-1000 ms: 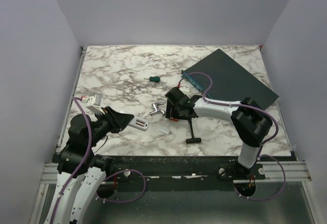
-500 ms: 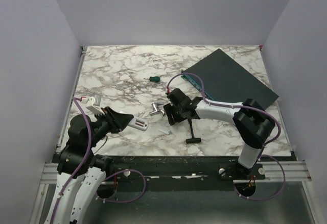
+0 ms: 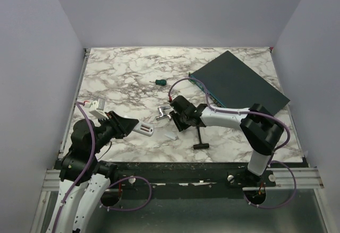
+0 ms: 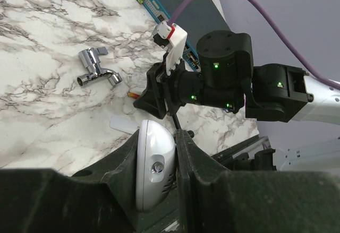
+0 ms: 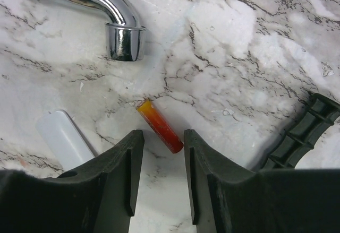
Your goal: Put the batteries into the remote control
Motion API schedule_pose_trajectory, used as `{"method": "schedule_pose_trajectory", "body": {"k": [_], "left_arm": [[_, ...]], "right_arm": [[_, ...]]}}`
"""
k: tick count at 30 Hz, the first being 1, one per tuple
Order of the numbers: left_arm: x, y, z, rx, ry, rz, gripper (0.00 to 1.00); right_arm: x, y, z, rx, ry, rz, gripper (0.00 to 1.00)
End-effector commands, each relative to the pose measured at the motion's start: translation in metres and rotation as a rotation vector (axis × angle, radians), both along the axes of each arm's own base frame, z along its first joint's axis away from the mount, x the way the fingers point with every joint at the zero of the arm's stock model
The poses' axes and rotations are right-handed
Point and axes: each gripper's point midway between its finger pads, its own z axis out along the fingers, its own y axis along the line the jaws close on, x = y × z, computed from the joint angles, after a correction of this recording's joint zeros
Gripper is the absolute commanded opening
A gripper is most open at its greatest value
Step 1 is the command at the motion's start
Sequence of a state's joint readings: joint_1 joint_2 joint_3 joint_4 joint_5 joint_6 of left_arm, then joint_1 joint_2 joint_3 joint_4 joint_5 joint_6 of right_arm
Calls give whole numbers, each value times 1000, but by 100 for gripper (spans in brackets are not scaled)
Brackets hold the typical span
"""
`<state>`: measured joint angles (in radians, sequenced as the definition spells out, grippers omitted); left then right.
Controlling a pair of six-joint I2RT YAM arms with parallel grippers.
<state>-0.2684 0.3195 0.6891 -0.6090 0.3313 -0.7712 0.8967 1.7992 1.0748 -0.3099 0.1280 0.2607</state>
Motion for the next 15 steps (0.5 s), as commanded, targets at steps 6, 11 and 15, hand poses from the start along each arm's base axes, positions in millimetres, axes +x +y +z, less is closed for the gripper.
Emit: {"method": "schedule_pose_trajectory", "body": {"k": [6, 11, 15], "left_arm": [[-1, 4, 12, -9, -36, 23, 0], [-1, 4, 12, -7, -35, 24, 0], [1, 5, 13, -2, -35, 28, 0]], "right_arm": [[-37, -8, -39, -98, 114, -6, 31], [-42, -8, -40, -58, 132, -56, 10], [-46, -1, -26, 45, 130, -102, 2]]}}
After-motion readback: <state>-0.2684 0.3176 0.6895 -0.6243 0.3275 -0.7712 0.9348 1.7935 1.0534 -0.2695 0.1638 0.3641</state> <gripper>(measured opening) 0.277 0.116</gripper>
